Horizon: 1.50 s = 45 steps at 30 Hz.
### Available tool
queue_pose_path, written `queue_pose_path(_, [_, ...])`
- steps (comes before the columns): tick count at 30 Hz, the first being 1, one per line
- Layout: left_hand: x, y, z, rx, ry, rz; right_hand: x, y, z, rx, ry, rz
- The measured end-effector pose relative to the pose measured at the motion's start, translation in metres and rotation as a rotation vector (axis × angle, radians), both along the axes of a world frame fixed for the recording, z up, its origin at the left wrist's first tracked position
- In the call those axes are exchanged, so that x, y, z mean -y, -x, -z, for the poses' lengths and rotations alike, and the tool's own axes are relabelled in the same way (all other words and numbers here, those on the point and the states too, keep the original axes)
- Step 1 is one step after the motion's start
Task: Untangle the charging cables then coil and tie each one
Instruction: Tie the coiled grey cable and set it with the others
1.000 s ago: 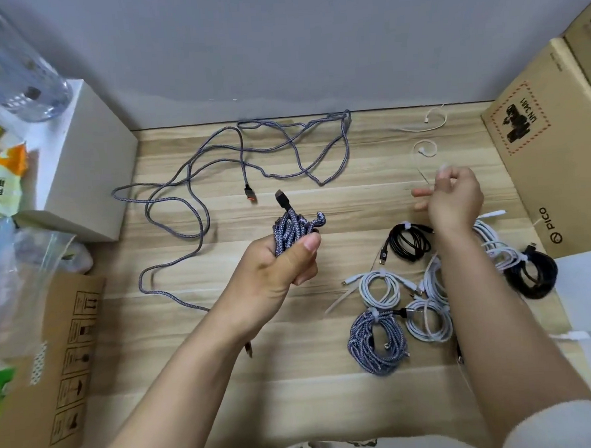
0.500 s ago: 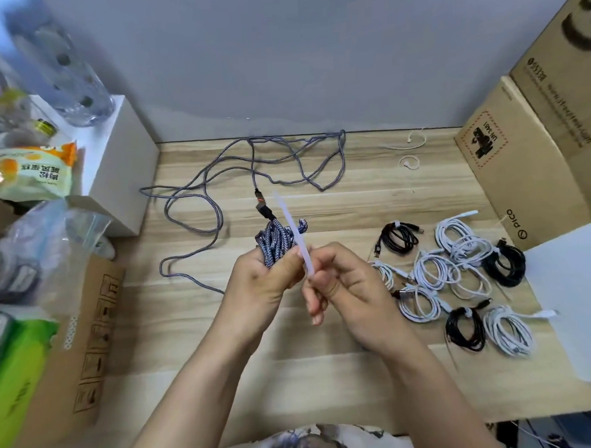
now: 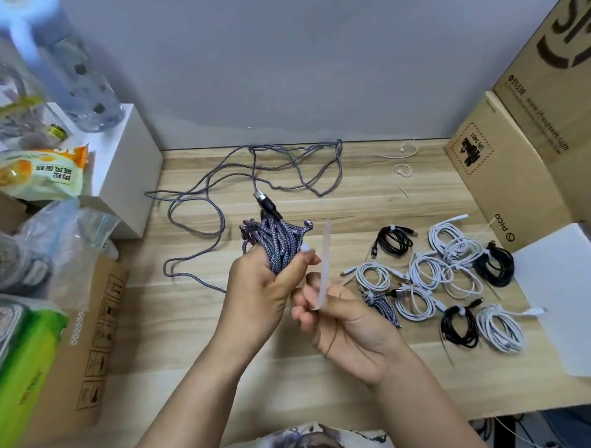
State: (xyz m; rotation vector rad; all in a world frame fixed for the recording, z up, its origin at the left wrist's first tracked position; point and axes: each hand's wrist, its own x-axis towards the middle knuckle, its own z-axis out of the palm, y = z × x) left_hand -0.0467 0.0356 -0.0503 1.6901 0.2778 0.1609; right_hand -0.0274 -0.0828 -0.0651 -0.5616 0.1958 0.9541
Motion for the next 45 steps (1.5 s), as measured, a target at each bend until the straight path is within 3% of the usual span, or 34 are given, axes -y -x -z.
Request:
queue_pose_path(4, [-0.003,0.002,0.002,0.041,-0.074,0.032,0.008,-0.007,0.006,-0.25,-0.245,-0.036])
queue_pose_path(7, [-0.003,0.003,0.001,0.038,-0.121,0.087,0.009,-0.007,0.004,-0.201,-0.17,-0.048])
queue_pose_path(9, [-0.003,0.003,0.001,0.055,-0.171,0.08,0.008,-0.004,0.0,0.022,0.119,-0.039])
queue_pose_path(11, [-0.005,0.002,0.003,0.048,-0.22,0.093,0.008,-0.002,-0.001,0.375,0.464,-0.048])
queue_pose_path(13, [-0.006,0.004,0.004,0.041,-0.258,0.123,0.007,-0.001,0.0,0.695,0.676,0.021])
queue_pose_path(17, [-0.012,0.005,-0.003,-0.037,-0.176,0.112,0.012,-0.009,-0.002,0.672,0.631,0.449])
queue_pose_path(19, [-0.015,0.003,-0.007,-0.122,-0.138,0.234,0.015,-0.014,-0.009,0.91,0.61,0.585])
queue_pose_path(22, [-0.013,0.003,-0.018,-0.23,-0.073,0.521,0.01,-0.019,-0.016,1.402,0.687,0.47])
queue_pose_path(25, [-0.009,0.006,-0.036,-0.253,-0.008,0.692,0.006,-0.02,-0.018,1.562,0.853,0.379])
queue_pose_path(29, [-0.009,0.008,-0.044,-0.236,0.104,0.693,0.004,-0.016,-0.018,1.523,0.836,0.515])
queue_pose_path(36, [0.001,0.013,-0.036,-0.137,0.195,0.469,-0.004,-0.014,-0.027,1.306,0.761,0.704])
queue_pose_path(41, [0.003,0.016,-0.033,-0.089,0.154,0.42,-0.007,-0.014,-0.037,1.278,0.775,0.674])
queue_pose_path(45, [-0.002,0.012,-0.034,-0.007,0.087,0.287,0.003,-0.017,-0.039,1.097,0.69,0.779])
